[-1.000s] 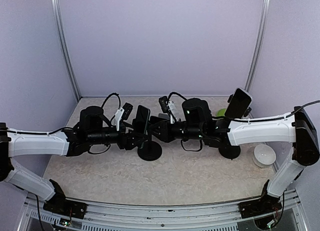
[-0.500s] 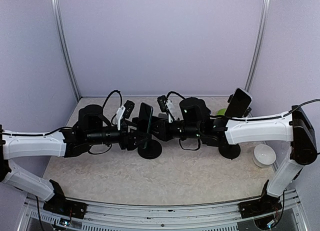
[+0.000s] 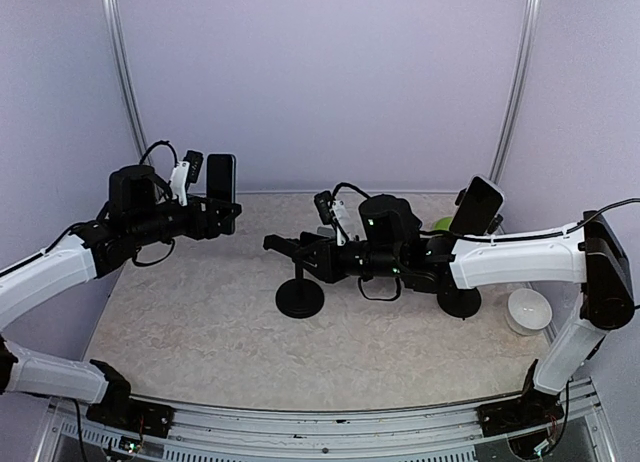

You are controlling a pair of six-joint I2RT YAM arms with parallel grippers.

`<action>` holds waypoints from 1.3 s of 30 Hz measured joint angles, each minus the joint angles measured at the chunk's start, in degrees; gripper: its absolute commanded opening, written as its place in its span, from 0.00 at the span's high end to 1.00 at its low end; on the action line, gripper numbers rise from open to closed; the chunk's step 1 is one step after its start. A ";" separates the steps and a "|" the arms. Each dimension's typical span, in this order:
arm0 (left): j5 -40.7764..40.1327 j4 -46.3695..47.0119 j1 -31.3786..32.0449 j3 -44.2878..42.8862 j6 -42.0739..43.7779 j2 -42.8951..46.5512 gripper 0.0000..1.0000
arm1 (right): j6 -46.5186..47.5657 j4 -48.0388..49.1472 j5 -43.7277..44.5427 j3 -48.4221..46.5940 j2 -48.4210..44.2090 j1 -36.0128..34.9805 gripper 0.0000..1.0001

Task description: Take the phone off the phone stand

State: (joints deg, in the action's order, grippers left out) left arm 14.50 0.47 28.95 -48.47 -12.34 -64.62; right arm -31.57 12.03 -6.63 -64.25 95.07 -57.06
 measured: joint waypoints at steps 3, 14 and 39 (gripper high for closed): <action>-0.66 -5.01 -5.99 -2.93 1.97 -0.63 0.55 | 0.50 -0.13 -0.13 0.00 0.00 0.00 1.00; -3.06 -18.97 -21.38 -11.32 8.15 -13.70 0.55 | 1.36 -0.90 -0.96 -0.83 0.48 0.00 1.00; -11.13 -36.02 -20.39 -7.06 4.15 -24.09 0.58 | 1.03 -0.76 -3.54 -5.25 5.01 0.26 1.00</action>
State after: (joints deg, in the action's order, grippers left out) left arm 3.38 -35.55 8.56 -55.53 -8.19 -88.71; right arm -30.55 11.27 -10.17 -69.49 100.07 -56.80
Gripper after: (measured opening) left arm 0.724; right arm 0.225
